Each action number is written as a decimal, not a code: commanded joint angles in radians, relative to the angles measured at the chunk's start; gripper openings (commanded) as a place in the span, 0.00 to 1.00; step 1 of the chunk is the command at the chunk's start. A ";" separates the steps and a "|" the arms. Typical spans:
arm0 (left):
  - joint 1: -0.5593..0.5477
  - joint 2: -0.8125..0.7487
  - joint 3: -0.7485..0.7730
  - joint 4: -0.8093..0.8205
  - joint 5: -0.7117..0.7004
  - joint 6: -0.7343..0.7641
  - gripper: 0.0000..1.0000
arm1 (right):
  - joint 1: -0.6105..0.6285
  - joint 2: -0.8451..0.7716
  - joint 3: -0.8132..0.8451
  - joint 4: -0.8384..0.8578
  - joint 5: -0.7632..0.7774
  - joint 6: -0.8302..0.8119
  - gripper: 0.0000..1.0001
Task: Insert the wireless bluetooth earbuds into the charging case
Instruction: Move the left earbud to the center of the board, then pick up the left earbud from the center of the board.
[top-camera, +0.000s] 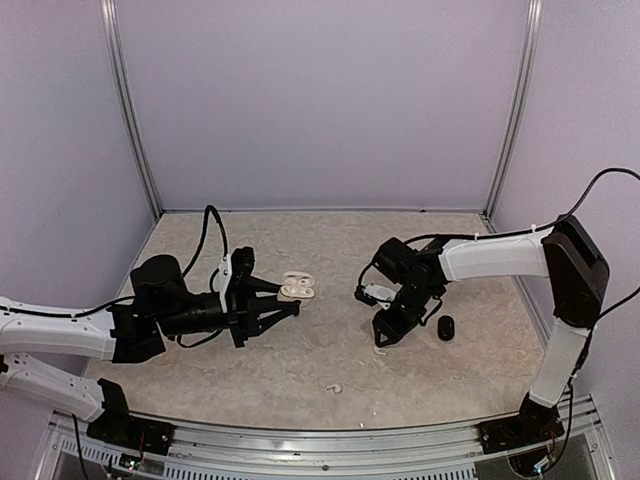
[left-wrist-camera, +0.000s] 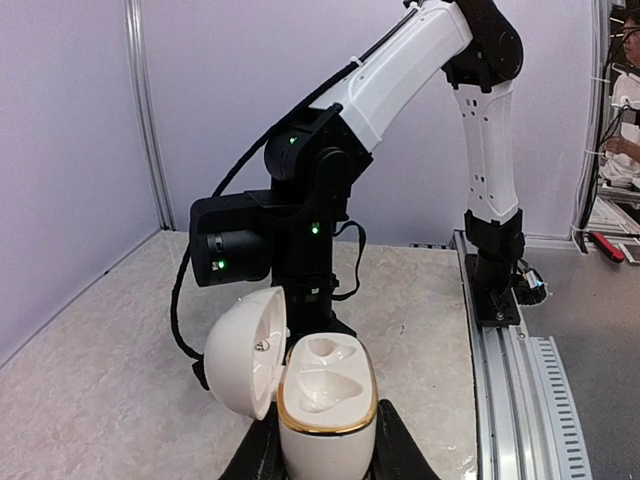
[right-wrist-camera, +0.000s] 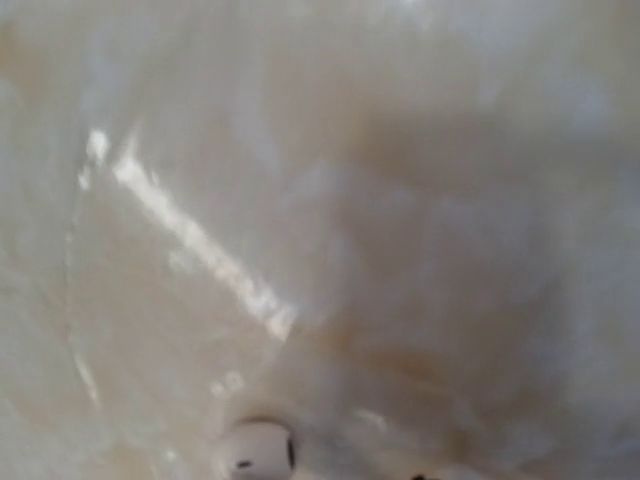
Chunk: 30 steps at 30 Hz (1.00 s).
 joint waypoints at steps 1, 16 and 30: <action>-0.006 -0.033 -0.003 0.019 -0.005 0.000 0.13 | 0.020 0.056 0.122 -0.167 0.064 -0.069 0.39; -0.012 -0.055 -0.008 0.015 -0.011 0.005 0.13 | 0.082 0.180 0.285 -0.325 0.058 -0.152 0.38; -0.013 -0.052 -0.009 0.016 -0.014 0.010 0.13 | 0.122 0.252 0.346 -0.360 0.113 -0.151 0.33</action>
